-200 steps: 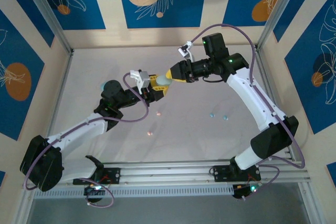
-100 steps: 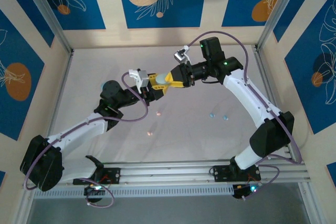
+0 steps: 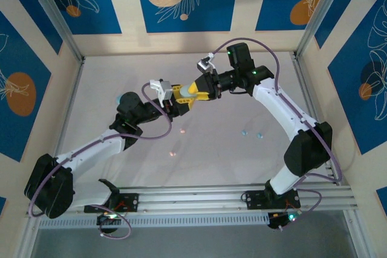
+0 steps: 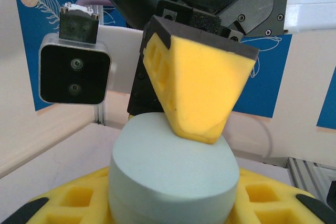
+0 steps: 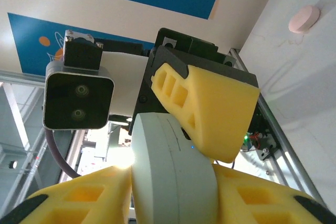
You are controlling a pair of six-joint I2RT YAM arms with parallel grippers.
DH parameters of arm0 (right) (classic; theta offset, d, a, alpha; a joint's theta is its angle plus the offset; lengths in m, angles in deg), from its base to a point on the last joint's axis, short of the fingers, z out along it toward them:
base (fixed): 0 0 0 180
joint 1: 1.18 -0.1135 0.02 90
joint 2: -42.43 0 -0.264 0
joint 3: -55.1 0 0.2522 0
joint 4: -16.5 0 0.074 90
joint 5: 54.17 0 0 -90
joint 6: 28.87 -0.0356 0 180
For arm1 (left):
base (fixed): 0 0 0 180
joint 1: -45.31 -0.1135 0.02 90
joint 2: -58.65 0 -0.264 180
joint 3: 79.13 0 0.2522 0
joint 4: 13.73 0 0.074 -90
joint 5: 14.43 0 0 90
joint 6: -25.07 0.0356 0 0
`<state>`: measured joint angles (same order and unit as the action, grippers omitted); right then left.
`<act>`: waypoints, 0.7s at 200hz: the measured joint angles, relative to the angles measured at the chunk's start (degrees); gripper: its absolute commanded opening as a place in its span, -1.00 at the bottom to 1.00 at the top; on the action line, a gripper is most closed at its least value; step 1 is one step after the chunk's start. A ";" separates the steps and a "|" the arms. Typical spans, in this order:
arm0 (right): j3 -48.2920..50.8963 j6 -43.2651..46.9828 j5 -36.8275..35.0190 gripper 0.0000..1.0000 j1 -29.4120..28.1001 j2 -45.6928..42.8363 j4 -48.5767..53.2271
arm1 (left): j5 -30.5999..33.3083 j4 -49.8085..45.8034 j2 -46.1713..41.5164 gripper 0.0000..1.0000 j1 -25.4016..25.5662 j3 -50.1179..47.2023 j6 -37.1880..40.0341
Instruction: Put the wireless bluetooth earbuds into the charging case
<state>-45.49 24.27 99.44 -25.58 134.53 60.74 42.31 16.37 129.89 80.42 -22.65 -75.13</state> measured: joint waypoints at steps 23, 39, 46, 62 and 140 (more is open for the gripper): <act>0.33 -0.90 0.04 -0.43 0.04 0.00 -0.50 | 0.02 -0.46 0.11 -0.10 0.00 0.00 0.13; 0.50 -1.38 0.02 -0.48 0.09 0.00 -0.55 | 0.04 -0.68 0.11 -0.05 0.00 0.00 0.22; 0.61 -1.53 -0.09 -0.50 0.11 0.00 -0.81 | 0.07 -0.83 0.11 -0.02 0.00 0.00 0.37; 1.38 -2.10 -0.39 -0.51 0.48 -0.02 -1.86 | 0.22 -1.46 0.11 0.11 0.02 0.00 0.66; 8.52 -6.60 -4.83 -0.53 5.99 -1.20 -8.24 | 3.98 -7.52 -3.30 0.59 0.13 -0.85 5.18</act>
<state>-36.96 17.67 94.61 -19.59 133.32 52.50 46.29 8.85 126.59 80.55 -23.51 -69.95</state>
